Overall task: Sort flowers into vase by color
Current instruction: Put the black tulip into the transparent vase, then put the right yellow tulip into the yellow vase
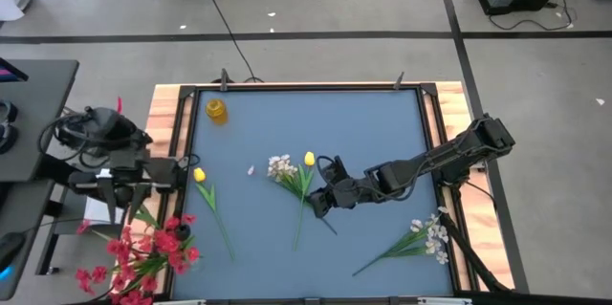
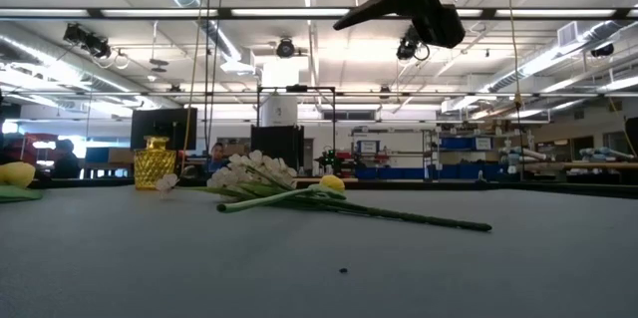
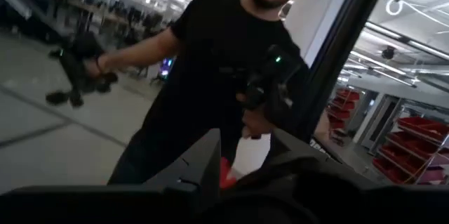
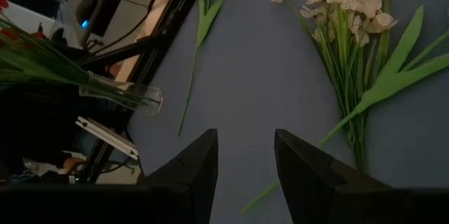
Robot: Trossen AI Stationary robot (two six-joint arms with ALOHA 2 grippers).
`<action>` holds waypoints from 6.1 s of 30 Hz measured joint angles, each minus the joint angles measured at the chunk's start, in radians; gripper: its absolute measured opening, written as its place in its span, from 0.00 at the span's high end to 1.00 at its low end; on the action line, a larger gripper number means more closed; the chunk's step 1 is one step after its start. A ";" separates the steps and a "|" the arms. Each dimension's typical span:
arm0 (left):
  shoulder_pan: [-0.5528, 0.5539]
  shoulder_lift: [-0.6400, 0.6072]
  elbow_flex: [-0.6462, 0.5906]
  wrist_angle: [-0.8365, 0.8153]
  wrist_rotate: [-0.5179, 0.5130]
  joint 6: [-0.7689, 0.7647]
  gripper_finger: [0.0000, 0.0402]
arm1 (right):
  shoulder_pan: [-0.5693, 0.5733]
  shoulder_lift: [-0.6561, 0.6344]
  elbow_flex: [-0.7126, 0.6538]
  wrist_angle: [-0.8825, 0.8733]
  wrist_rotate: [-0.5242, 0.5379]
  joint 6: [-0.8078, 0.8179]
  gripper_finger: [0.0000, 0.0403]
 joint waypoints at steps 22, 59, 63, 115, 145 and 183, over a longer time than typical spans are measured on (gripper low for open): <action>-0.124 0.108 0.000 0.116 -0.088 0.011 0.40 | -0.005 0.000 0.000 -0.050 -0.059 -0.007 0.63; 0.382 0.502 -0.001 -0.243 -1.072 -0.237 0.40 | -0.291 0.184 0.000 -0.200 -0.339 -0.082 0.63; 0.378 0.524 -0.007 -0.388 -1.107 -0.313 0.40 | -0.320 0.218 -0.001 -0.209 -0.320 -0.058 0.63; 0.844 0.527 -0.016 -0.320 -0.679 0.136 0.47 | -0.589 0.071 0.000 0.376 -0.281 -0.470 0.99; 0.801 0.732 -0.016 0.171 -0.697 0.175 0.76 | -0.598 0.017 0.000 0.567 -0.392 -0.704 0.99; 1.147 0.160 -0.016 -0.264 -1.376 0.516 1.00 | -0.666 -0.032 0.000 0.381 -0.367 -0.732 0.63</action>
